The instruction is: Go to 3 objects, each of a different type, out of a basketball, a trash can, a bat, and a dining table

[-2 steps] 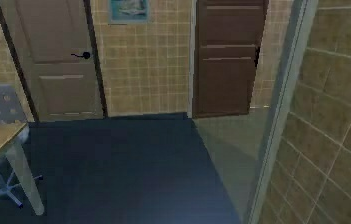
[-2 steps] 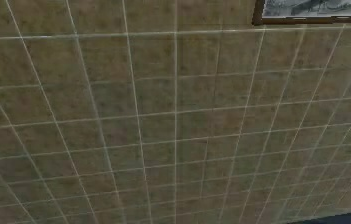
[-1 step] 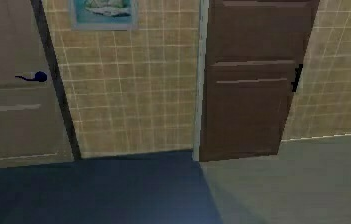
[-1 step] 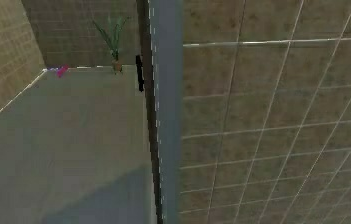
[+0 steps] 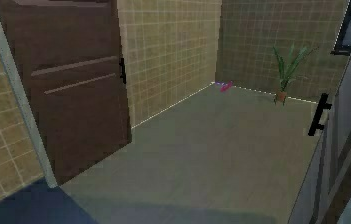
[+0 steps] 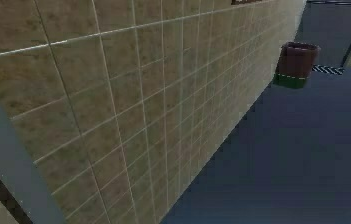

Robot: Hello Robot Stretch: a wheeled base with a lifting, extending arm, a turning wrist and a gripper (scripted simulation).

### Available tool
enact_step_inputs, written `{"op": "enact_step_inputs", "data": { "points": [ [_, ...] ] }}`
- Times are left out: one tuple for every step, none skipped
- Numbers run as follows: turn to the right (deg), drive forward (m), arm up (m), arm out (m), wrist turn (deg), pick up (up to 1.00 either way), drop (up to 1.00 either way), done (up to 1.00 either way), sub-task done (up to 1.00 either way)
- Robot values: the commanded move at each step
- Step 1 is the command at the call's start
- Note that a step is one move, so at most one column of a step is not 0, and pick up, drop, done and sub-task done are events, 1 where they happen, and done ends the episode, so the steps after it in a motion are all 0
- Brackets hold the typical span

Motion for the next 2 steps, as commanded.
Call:
{"op": "enact_step_inputs", "data": {
  "points": [
    [12.0, 0.00, 0.00, 0.00, 0.0, 0.00, 0.00, 0.00, 0.00],
    [0.0, 1.00, 0.00, 0.00, 0.0, 0.00, 0.00, 0.00, 0.00]
  ]
}}
